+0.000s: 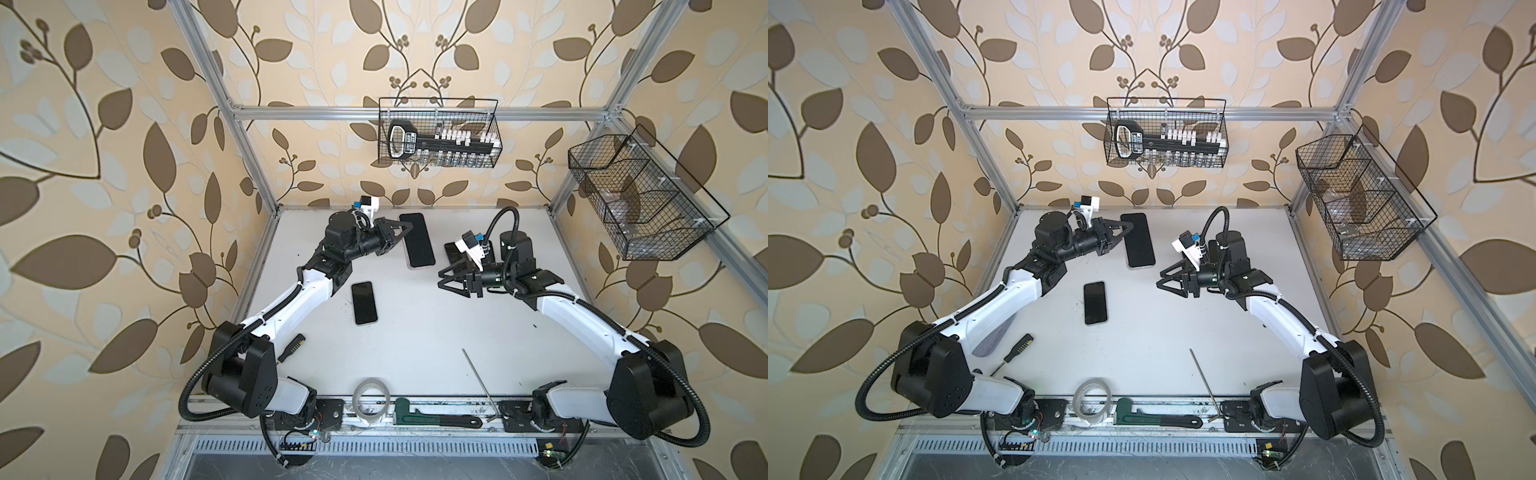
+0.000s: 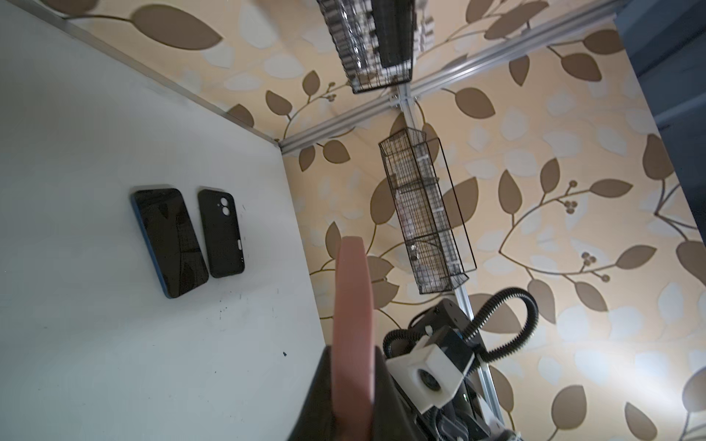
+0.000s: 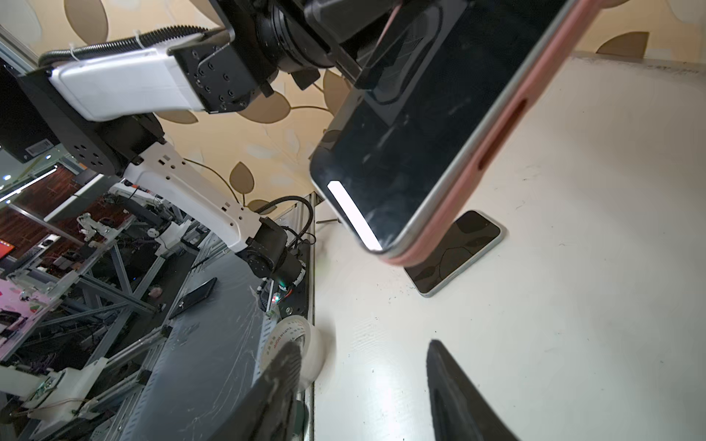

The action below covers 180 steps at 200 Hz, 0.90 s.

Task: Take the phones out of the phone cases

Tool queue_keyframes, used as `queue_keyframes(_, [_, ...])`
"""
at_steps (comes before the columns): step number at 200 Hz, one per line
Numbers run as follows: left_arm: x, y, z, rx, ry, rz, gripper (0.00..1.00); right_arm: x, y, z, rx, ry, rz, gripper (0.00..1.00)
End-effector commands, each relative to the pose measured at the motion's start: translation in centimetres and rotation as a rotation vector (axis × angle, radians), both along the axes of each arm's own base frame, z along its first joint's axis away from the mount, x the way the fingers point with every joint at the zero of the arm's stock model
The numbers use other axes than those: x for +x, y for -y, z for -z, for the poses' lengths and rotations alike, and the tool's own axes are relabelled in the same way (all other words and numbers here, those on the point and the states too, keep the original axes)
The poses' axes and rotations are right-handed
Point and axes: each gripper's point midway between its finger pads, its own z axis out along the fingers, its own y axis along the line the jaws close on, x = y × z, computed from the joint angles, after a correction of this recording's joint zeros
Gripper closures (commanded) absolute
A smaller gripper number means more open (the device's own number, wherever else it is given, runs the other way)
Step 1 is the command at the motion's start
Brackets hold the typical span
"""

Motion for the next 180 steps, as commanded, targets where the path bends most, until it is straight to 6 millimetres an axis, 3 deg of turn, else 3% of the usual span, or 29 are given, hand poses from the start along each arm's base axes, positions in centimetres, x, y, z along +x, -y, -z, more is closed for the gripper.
queue_keyframes(1, [0.2,-2.2,-3.1,-0.085,0.055,-0.134,1.00,1.0,0.5,-1.0,0.044,-0.034,0.101,0.42])
queue_keyframes(46, [-0.2,-4.0,-1.9,-0.218,0.008,-0.235,1.00,2.9,1.9,-0.8,0.200,-0.219,0.349,0.33])
queue_keyframes(70, [-0.3,-4.1,-1.2,-0.281,-0.009,-0.236,1.00,3.5,2.8,0.7,0.242,-0.308,0.472,0.30])
queue_keyframes(126, [-0.5,-1.9,-0.4,-0.371,-0.027,-0.188,1.00,2.8,0.8,1.4,0.245,-0.340,0.477,0.29])
queue_keyframes(180, [-0.7,-0.9,-0.4,-0.392,-0.031,-0.165,1.00,3.1,0.4,1.1,0.269,-0.331,0.459,0.29])
